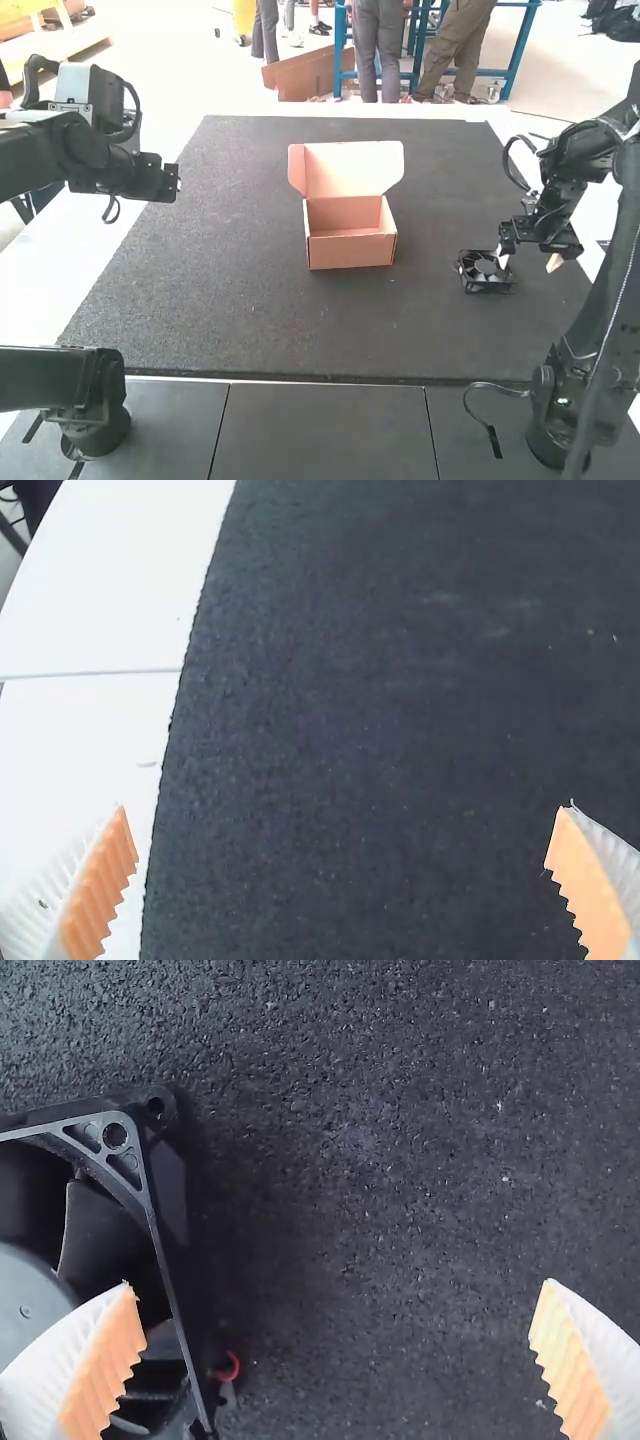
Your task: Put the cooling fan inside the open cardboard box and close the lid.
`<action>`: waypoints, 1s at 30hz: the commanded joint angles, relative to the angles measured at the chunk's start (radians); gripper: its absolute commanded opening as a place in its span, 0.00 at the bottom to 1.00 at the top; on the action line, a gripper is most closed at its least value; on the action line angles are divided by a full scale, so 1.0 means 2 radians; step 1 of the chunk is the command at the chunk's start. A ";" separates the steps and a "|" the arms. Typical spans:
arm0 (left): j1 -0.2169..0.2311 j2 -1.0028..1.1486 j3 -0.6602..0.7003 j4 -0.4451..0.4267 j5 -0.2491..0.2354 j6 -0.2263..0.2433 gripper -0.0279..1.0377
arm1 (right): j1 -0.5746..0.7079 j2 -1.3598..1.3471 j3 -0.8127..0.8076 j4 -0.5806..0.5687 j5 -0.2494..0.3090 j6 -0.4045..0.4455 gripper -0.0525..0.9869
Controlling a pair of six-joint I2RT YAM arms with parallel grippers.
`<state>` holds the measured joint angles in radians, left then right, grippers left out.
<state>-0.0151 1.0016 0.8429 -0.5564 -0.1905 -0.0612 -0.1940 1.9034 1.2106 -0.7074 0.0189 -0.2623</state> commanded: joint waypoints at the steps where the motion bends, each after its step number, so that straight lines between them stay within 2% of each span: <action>1: 0.000 -0.001 0.025 0.001 0.002 -0.004 0.94 | -0.004 0.022 0.009 -0.007 -0.003 0.001 0.92; 30: 0.000 -0.001 0.023 -0.003 0.002 -0.004 0.94 | -0.002 0.022 0.028 -0.022 -0.021 0.000 0.92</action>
<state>-0.0151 1.0016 0.8429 -0.5648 -0.1905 -0.0612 -0.1940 1.9213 1.2480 -0.7448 0.0032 -0.2623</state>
